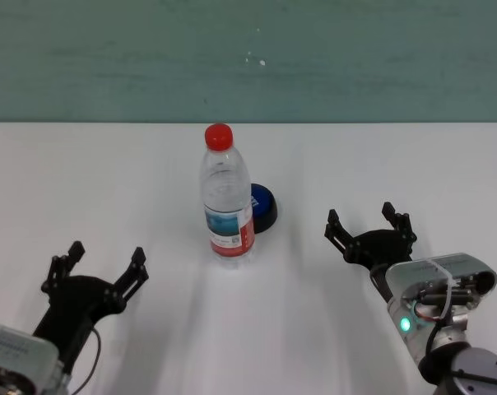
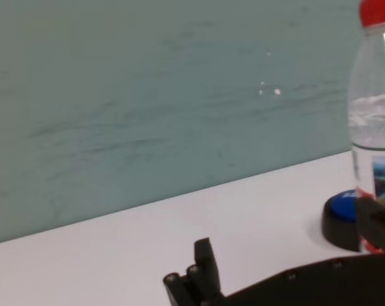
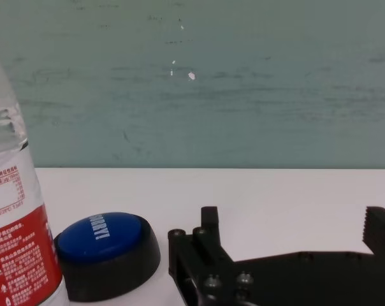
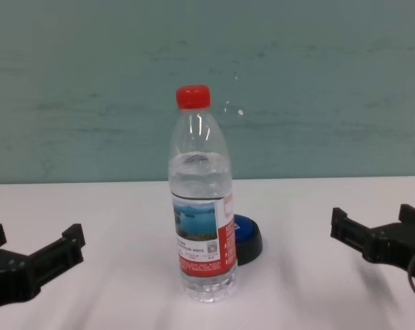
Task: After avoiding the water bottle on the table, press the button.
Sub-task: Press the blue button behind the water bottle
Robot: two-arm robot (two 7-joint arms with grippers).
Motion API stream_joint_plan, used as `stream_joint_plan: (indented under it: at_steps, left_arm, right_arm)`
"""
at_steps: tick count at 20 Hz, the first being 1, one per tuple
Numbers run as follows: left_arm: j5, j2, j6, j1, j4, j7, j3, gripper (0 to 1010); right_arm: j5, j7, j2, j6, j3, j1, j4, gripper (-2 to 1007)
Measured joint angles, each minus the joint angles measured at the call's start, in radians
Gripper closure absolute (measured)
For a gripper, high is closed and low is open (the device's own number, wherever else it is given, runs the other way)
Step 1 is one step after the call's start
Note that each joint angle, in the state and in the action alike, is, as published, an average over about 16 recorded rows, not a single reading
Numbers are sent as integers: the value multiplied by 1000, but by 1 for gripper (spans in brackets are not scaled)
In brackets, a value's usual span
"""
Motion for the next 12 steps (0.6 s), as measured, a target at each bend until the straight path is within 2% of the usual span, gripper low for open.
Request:
stream_joint_plan:
  at_steps: [6,12]
  left_arm:
    - [-15,37,-34,38,-13,-80,-8,10]
    - [-39,74,-87,39,10,-151,-13,10]
  right_arm:
    - [0,0,0,0,0,0,0,1]
    - [0,0,0,0,0,0,0,1]
